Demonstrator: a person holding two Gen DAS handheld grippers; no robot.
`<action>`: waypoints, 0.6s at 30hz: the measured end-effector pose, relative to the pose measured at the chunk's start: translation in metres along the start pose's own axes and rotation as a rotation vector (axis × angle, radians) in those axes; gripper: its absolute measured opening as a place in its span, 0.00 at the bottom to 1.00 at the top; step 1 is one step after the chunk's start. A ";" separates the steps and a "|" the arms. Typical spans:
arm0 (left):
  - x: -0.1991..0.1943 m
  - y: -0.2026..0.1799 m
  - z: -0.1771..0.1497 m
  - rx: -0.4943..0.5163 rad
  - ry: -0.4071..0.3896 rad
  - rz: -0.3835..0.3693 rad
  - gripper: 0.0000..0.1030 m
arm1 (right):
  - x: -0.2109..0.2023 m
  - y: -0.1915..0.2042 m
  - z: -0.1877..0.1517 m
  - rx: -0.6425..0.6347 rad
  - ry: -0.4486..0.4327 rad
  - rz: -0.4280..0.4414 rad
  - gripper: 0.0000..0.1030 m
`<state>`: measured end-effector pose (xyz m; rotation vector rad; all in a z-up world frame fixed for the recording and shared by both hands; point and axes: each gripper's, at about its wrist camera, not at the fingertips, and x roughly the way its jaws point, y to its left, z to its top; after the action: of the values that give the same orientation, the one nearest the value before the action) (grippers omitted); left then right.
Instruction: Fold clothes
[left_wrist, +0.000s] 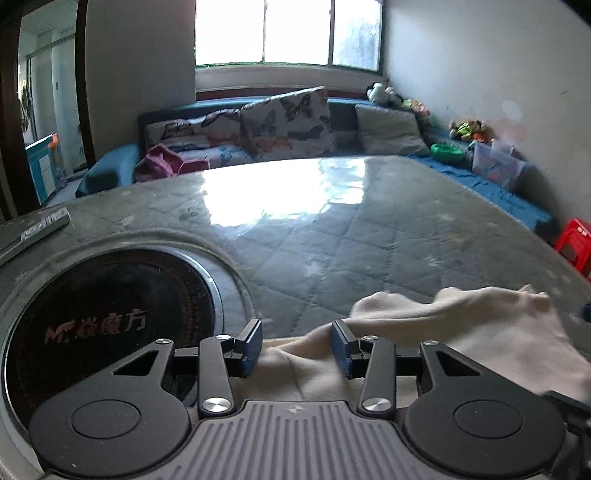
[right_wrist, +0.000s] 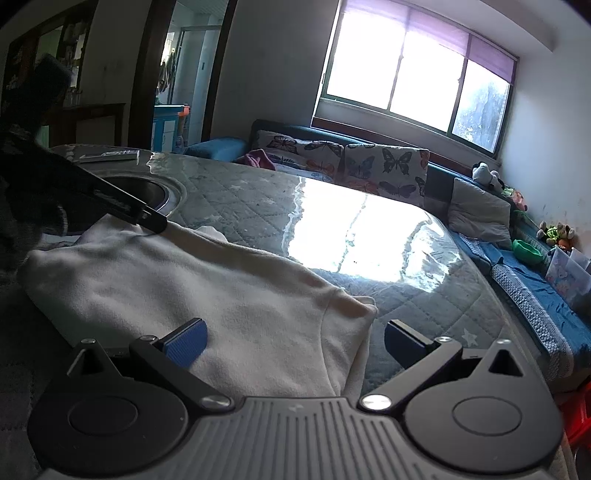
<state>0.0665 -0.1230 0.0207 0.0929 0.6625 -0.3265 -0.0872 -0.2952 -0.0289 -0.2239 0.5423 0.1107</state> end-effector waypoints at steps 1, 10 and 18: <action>0.004 0.001 0.000 0.004 0.004 0.003 0.44 | 0.000 -0.001 0.000 0.003 0.001 0.002 1.00; -0.024 0.019 0.000 -0.064 -0.034 -0.023 0.47 | -0.009 -0.001 0.009 -0.011 -0.026 -0.008 1.00; -0.064 0.043 -0.028 -0.133 -0.028 -0.019 0.53 | -0.018 0.015 0.020 -0.062 -0.055 0.108 1.00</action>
<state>0.0162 -0.0602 0.0371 -0.0450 0.6562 -0.3008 -0.0950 -0.2763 -0.0060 -0.2514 0.4962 0.2380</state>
